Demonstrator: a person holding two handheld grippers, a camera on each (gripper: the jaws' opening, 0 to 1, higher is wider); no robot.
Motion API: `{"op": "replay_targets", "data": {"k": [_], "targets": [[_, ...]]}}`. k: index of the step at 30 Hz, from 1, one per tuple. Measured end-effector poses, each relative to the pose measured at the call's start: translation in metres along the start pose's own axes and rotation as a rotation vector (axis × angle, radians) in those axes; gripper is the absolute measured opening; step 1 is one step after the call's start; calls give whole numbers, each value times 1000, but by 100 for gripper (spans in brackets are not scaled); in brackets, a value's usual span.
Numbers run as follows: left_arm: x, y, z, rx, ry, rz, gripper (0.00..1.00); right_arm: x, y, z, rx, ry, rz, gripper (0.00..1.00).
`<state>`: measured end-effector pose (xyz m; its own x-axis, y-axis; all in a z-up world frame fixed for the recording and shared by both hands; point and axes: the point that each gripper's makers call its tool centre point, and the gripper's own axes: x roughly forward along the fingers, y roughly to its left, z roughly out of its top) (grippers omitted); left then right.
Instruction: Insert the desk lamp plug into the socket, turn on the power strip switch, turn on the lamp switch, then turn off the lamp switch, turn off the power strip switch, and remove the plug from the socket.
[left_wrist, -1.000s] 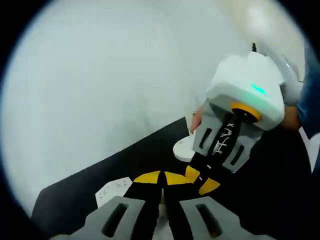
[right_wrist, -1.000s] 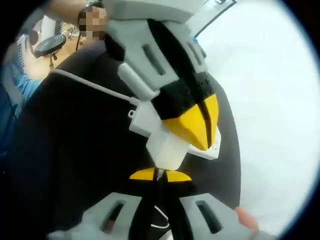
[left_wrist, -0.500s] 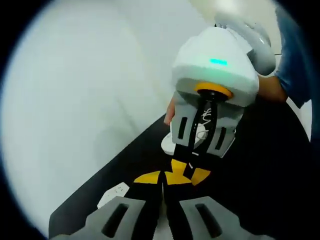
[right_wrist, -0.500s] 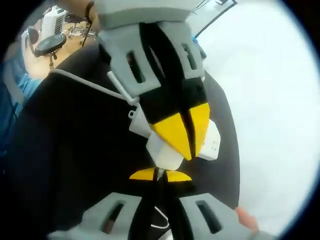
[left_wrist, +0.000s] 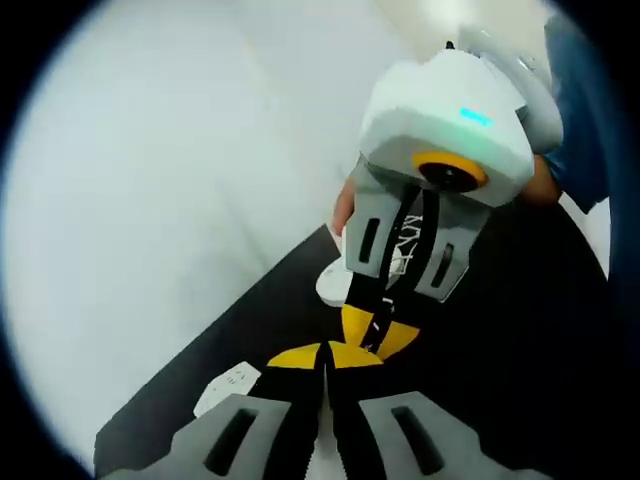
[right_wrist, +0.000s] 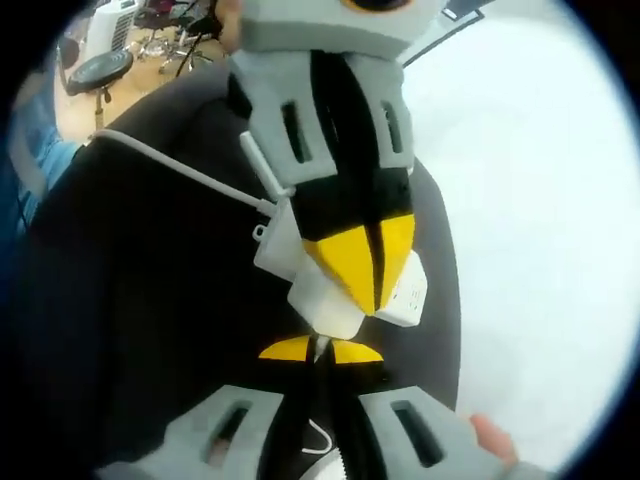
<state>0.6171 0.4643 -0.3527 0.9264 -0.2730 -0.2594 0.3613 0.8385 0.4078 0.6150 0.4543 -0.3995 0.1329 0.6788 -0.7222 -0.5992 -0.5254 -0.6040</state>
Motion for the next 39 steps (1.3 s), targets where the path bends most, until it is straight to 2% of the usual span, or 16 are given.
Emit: {"op": "replay_targets", "data": {"k": [2,4,5,6,13,18,25,27,29,30,32,33,37,39], "targets": [[1,-1,2,16,-50,16,0,-1,0,1,-8,6,-5,7],[0,-4,5,110,-98,26,0,0,1,0,-14,17,-7,7],[-1,-11,3,62,-107,4,0,0,1,-1,-16,20,-9,7],[-1,-14,4,102,-131,1,0,0,0,0,-17,20,-10,7],[-1,-14,6,102,-114,-7,0,0,0,0,-4,16,-6,7],[1,-13,5,60,-70,-18,0,0,1,0,-4,14,-4,7],[0,-14,4,52,-73,-44,0,0,1,1,8,5,6,8],[1,-11,5,-12,-68,-51,0,0,1,1,7,7,4,8],[1,-3,5,-131,-57,-37,0,0,1,1,5,9,2,8],[0,4,4,-151,-55,-6,0,0,1,1,7,10,2,8],[-3,12,-1,-188,-26,-4,0,-2,-2,3,12,-2,-8,7],[-5,12,0,-205,-37,-5,0,-3,-3,4,16,-6,-12,7],[-5,8,0,-154,-12,-21,0,-4,-3,5,23,-16,-12,7],[-3,7,-1,-149,-27,-26,0,-1,-1,3,16,-7,-8,7]]}}
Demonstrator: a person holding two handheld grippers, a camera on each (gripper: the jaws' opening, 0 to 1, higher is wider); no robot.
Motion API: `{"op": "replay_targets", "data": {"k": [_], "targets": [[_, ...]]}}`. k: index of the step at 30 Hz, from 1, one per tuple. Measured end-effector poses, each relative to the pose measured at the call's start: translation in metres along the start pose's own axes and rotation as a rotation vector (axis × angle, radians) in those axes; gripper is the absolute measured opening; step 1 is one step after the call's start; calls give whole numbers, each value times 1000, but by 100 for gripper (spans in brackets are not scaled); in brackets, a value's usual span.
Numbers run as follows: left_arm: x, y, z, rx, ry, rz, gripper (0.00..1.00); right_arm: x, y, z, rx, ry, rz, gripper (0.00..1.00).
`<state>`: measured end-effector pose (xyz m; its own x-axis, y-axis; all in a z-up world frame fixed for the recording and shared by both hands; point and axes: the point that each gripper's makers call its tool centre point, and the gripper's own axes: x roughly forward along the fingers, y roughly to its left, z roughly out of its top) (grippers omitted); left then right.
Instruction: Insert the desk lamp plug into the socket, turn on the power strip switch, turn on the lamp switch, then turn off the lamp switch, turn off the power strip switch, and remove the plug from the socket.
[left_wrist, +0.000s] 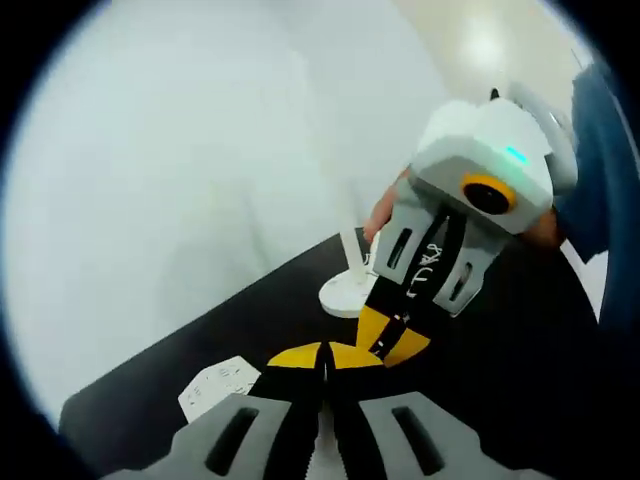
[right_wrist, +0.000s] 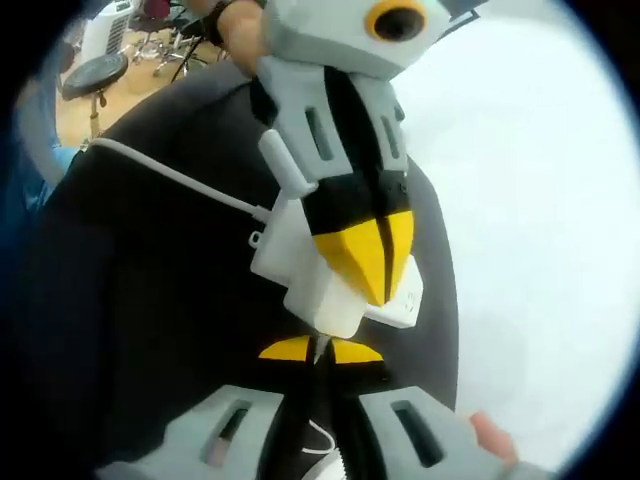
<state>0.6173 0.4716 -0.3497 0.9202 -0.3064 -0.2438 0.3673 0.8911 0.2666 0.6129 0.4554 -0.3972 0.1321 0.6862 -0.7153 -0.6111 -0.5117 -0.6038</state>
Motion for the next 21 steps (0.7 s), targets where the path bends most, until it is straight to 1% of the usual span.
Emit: {"op": "replay_targets", "data": {"k": [2,3,4,5,6,7,8,11,12,13,15,16,18,19,20,21], "targets": [[1,3,0,-14,-15,3,0,-1,-2,1,-7,0,-12,7],[0,7,2,-46,-31,25,0,-3,-4,2,-3,-4,-17,7],[-1,7,2,-67,-36,24,0,-3,-6,3,4,-10,-26,7],[-3,9,1,-93,-36,26,0,-5,-8,7,20,-28,-32,7],[-6,14,1,-122,-45,42,0,-7,-11,11,40,-56,-40,7],[-7,17,1,-127,-52,42,0,-9,-12,11,61,-60,-37,7],[-8,18,1,-143,-51,60,0,-9,-13,11,82,-70,-34,7],[-6,23,0,-148,-39,82,0,-8,-15,10,111,-83,-27,7],[-6,23,-1,-153,-36,102,0,-9,-15,11,123,-91,-27,7],[-7,23,-2,-151,-41,115,0,-9,-15,13,131,-100,-28,7],[-9,26,-1,-159,-69,100,0,-8,-15,15,129,-103,-39,7],[-9,22,0,-143,-84,83,0,-8,-16,15,126,-101,-40,7],[-8,23,0,-147,-75,77,0,-8,-14,15,120,-101,-41,7],[-6,18,1,-96,-82,48,0,-7,-13,14,112,-92,-30,7],[-6,16,1,-66,-81,31,0,-6,-10,13,100,-86,-18,7],[-5,16,2,-39,-85,44,0,-5,-8,11,95,-82,-11,7]]}}
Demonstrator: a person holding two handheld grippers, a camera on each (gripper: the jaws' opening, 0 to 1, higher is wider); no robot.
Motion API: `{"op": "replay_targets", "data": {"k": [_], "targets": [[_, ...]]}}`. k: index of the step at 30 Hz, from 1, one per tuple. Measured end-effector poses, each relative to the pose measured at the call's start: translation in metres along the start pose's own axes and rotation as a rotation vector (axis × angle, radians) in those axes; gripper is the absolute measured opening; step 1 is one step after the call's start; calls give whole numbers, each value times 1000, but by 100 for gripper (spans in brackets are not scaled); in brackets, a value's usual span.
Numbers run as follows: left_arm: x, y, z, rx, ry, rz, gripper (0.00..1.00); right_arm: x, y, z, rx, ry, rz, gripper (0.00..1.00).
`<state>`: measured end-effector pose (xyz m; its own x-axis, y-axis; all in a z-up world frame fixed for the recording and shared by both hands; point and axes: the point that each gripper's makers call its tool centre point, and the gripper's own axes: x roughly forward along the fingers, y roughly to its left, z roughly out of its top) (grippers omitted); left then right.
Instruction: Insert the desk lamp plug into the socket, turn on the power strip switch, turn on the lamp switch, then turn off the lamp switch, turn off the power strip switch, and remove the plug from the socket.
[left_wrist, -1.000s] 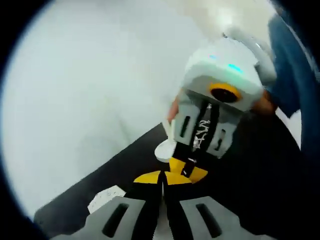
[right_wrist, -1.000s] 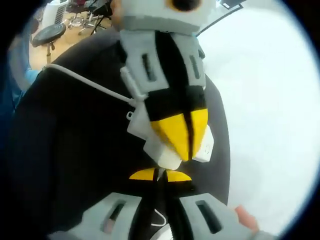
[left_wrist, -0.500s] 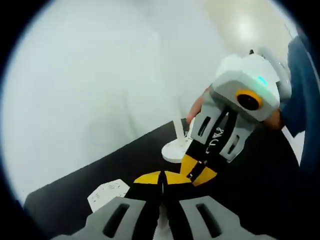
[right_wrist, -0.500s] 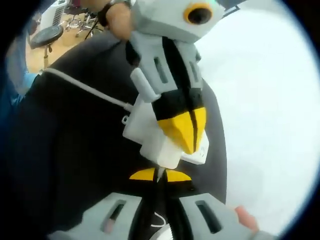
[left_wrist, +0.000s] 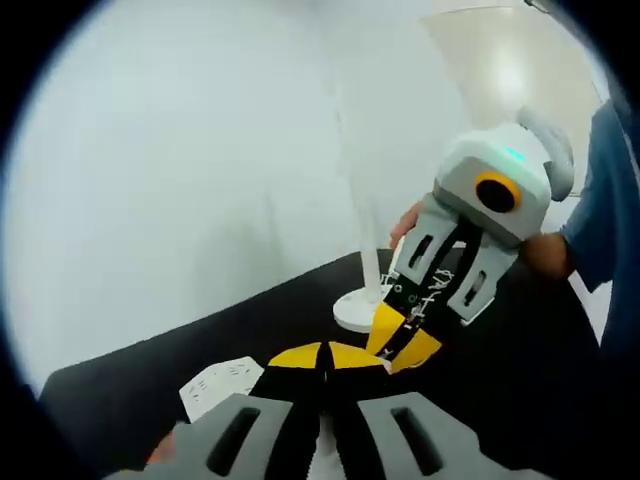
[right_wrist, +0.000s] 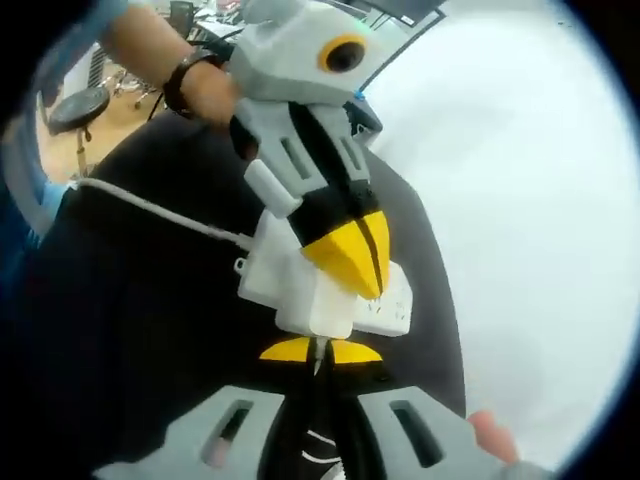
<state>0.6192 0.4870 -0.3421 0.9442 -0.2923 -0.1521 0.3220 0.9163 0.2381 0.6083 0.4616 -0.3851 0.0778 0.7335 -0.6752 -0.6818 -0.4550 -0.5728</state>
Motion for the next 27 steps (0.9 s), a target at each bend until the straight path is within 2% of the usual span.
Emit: {"op": "replay_targets", "data": {"k": [1,5,8,9,11,12,15,16,21,22,23,27], "targets": [[4,-1,-2,-28,7,2,0,-1,2,0,-7,0,16,7],[4,4,-3,-37,19,-14,0,1,2,-1,4,-3,20,7],[2,2,-4,-20,31,-17,0,1,3,-1,5,0,25,7],[2,1,-5,24,41,-20,0,2,4,-2,6,7,29,7],[3,0,-5,16,49,-11,0,2,5,-3,8,13,19,7],[1,2,-6,6,51,-13,0,2,3,-2,11,9,9,7],[-7,13,-5,-98,25,-6,0,-3,-4,8,25,-33,-25,7],[-10,16,-6,-78,30,4,0,-2,-3,8,32,-26,-21,7],[5,7,-5,-59,36,-6,0,2,-2,1,16,0,-6,7],[7,4,-5,-10,47,-9,0,2,7,-5,-1,28,28,7],[9,-3,-7,29,73,-19,0,4,5,-6,8,24,17,7],[2,2,-7,15,63,-12,0,1,6,-3,31,4,34,7]]}}
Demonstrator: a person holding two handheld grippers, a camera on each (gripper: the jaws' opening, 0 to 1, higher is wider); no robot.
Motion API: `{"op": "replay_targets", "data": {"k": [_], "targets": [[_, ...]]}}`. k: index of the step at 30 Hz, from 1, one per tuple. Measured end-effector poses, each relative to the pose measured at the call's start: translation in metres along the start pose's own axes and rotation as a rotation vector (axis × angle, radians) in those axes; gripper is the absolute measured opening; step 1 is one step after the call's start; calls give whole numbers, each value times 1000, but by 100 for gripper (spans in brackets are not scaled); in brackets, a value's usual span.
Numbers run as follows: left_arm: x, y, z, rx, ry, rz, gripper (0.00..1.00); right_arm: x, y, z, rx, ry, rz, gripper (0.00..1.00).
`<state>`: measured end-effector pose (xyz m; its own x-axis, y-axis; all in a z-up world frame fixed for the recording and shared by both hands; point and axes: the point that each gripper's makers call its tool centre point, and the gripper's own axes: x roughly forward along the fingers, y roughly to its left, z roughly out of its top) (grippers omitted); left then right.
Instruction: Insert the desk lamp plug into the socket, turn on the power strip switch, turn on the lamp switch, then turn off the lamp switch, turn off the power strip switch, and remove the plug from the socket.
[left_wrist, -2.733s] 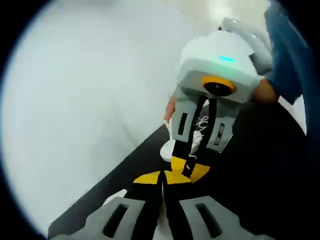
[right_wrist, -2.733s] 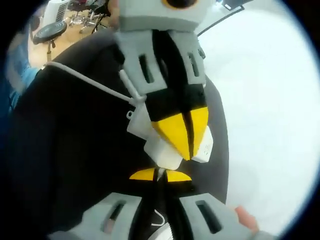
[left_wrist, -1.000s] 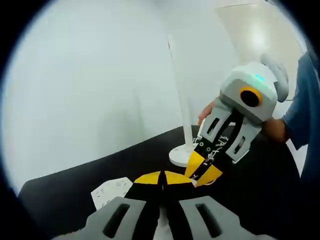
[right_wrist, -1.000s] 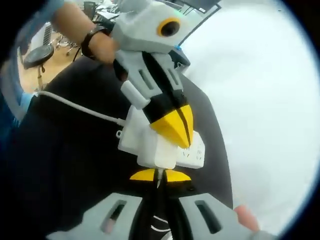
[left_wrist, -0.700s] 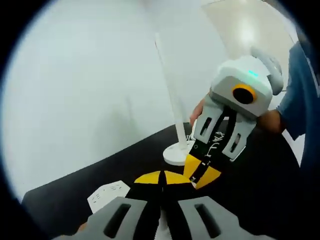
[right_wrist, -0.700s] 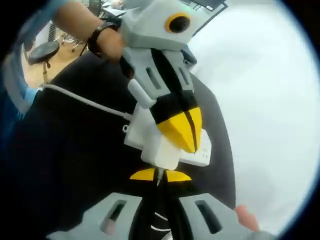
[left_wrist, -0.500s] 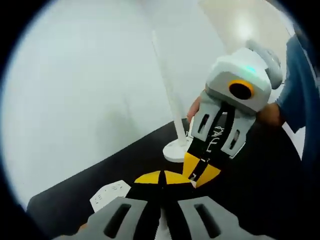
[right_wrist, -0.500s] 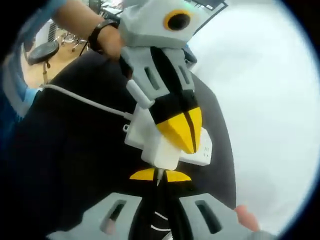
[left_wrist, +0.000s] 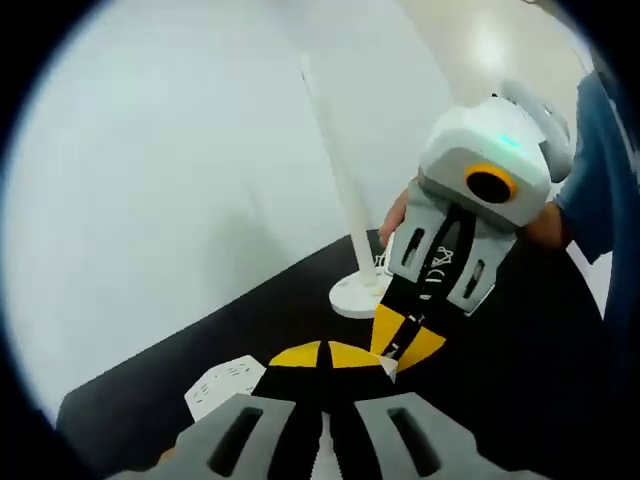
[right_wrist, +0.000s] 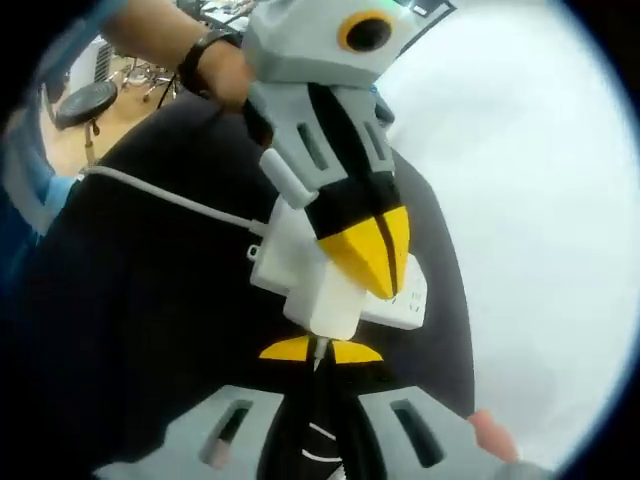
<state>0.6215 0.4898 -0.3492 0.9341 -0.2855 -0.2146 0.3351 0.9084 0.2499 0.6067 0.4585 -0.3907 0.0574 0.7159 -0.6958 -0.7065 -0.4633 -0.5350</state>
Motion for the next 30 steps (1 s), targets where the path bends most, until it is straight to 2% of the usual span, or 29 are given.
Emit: {"op": "replay_targets", "data": {"k": [2,3,4,5,8,10,11,16,17,18,21,23,24,26,30], "targets": [[4,1,2,-28,-24,16,0,0,-1,3,-7,-4,-18,7],[-1,9,1,-105,-36,42,0,-1,-7,9,0,-23,-64,7],[-4,8,1,-108,-63,16,0,-3,-6,12,-4,-30,-59,7],[-5,10,1,-119,-72,28,0,-3,-8,14,0,-31,-64,7],[-2,6,1,-96,-47,39,0,0,-8,11,-10,-12,-61,7],[3,0,0,-20,-34,22,0,3,0,0,-26,36,-17,7],[5,-3,0,-24,-13,32,0,3,-1,2,-30,17,-27,7],[0,-3,2,-35,-36,15,0,1,-2,7,0,-14,-21,7],[-1,-2,2,-53,-41,17,0,1,-4,8,5,-15,-34,7],[-2,2,3,-108,-66,19,0,1,-7,10,2,-25,-57,7],[-2,4,2,-107,-87,15,0,0,-7,11,9,-28,-61,7],[1,-3,3,-73,-78,19,0,2,-4,7,-5,-14,-40,8],[3,-4,2,-39,-54,30,0,2,-1,4,-15,-4,-30,8],[0,-4,4,-60,-72,27,0,1,-3,6,-10,-14,-37,8],[0,-2,3,-71,-55,18,0,2,-3,5,7,-11,-41,8]]}}
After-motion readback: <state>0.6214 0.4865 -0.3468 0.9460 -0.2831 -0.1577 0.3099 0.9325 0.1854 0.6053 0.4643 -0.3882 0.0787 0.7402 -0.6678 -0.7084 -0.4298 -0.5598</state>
